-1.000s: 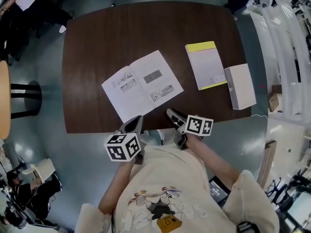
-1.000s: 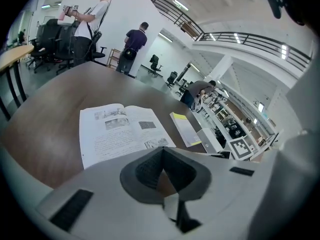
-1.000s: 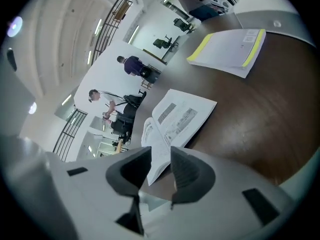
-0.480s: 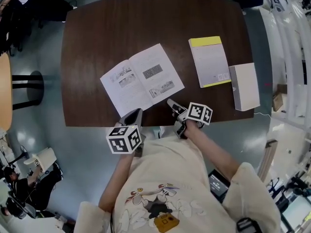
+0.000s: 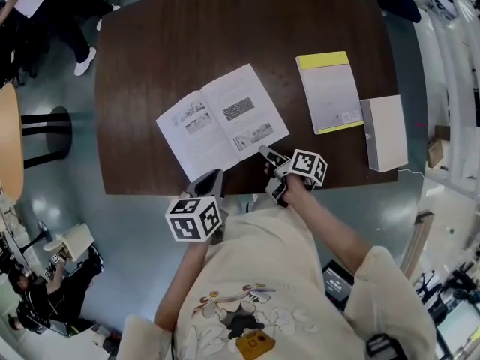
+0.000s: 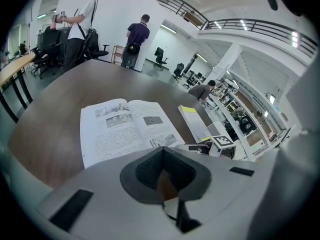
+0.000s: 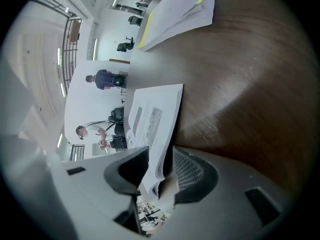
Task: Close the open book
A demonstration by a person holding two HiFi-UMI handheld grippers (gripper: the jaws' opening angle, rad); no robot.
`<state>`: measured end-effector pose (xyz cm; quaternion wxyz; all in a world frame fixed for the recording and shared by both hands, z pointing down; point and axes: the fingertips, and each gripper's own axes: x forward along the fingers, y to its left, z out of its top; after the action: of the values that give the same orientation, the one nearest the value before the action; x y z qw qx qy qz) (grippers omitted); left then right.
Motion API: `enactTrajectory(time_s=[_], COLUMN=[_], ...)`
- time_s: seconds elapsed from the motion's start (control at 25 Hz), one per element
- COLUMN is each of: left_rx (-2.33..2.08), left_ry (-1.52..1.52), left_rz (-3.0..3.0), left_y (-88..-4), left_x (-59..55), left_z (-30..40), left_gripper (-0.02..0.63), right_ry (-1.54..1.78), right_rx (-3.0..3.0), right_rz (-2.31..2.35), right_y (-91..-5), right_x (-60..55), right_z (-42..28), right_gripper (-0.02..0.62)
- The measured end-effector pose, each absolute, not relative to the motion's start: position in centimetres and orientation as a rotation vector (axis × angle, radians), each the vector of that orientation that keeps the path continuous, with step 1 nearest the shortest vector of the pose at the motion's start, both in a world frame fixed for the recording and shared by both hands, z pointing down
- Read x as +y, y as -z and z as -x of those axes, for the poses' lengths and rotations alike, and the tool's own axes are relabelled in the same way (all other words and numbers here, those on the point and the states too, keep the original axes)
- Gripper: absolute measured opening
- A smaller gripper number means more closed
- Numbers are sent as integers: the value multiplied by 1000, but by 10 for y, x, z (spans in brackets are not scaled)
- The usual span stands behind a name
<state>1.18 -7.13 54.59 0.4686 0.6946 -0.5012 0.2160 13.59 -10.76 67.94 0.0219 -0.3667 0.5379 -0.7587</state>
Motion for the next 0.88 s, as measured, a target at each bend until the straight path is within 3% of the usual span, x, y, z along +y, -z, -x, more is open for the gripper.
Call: enactTrajectory(time_s=[0.56,0.88], left_rx=[-1209,-1231], left_ry=[-533,-519], left_rz=[-1693,-1691], left_y=[-552,-550], left_x=[-69,-59], left_z=[-16,-18], left_gripper=[6,6], right_ry=[2329,2332], right_rx=[1596,1443], right_rz=[1130,1104], right_y=[-686,-695], right_x=[-125,-126], right_z=[-139,-146], right_gripper=[137,54])
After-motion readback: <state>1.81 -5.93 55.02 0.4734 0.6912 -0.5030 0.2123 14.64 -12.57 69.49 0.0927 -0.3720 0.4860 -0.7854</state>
